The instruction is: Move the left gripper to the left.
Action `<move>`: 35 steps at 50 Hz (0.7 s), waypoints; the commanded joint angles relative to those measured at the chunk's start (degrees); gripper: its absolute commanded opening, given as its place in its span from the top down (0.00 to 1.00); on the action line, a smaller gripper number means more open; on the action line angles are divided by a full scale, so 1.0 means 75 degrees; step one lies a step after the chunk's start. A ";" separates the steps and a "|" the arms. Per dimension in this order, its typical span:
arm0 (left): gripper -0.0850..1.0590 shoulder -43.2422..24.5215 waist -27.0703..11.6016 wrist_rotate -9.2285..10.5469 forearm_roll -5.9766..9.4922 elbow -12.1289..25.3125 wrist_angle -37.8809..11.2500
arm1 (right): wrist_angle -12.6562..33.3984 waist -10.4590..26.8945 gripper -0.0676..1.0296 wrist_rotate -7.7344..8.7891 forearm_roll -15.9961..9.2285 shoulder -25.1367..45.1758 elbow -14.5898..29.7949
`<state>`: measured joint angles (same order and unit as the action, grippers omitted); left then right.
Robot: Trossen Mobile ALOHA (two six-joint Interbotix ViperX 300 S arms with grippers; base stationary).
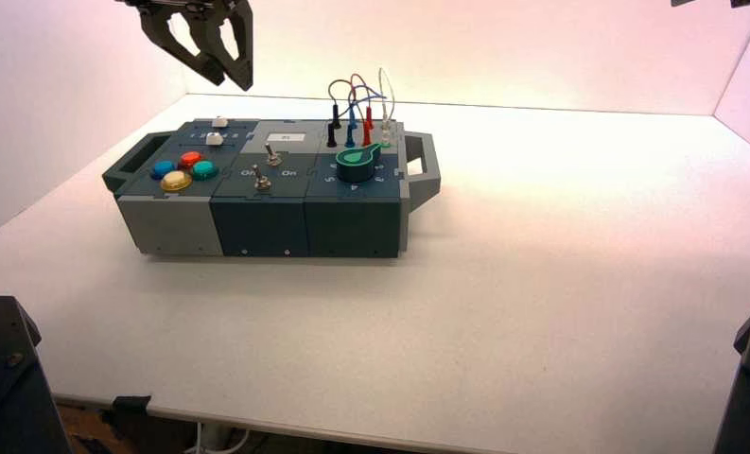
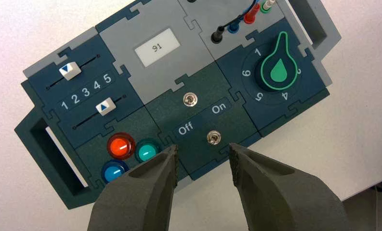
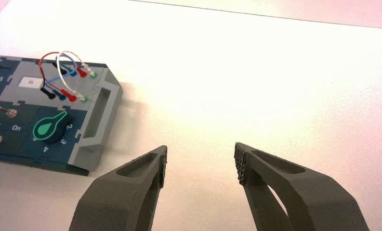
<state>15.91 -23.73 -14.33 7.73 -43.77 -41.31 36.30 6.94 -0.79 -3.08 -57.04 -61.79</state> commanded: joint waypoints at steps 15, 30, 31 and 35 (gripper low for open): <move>0.43 0.0070 -0.0035 -0.0047 -0.0012 0.0105 0.0012 | -0.0035 0.0047 0.28 0.0000 -0.0035 0.0047 0.0105; 0.43 0.0000 0.0023 -0.0094 -0.0129 0.0129 0.0059 | -0.0035 0.0059 0.28 0.0012 -0.0035 0.0047 0.0105; 0.43 0.0000 0.0047 -0.0094 -0.0129 0.0129 0.0059 | -0.0035 0.0070 0.28 0.0000 -0.0035 0.0047 0.0105; 0.43 -0.0023 0.0199 -0.0105 -0.0141 0.0129 0.0070 | -0.0035 0.0141 0.28 0.0012 -0.0035 0.0047 0.0105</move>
<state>15.29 -23.47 -14.68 6.86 -43.77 -41.31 36.30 7.03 -0.70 -3.08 -57.04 -61.79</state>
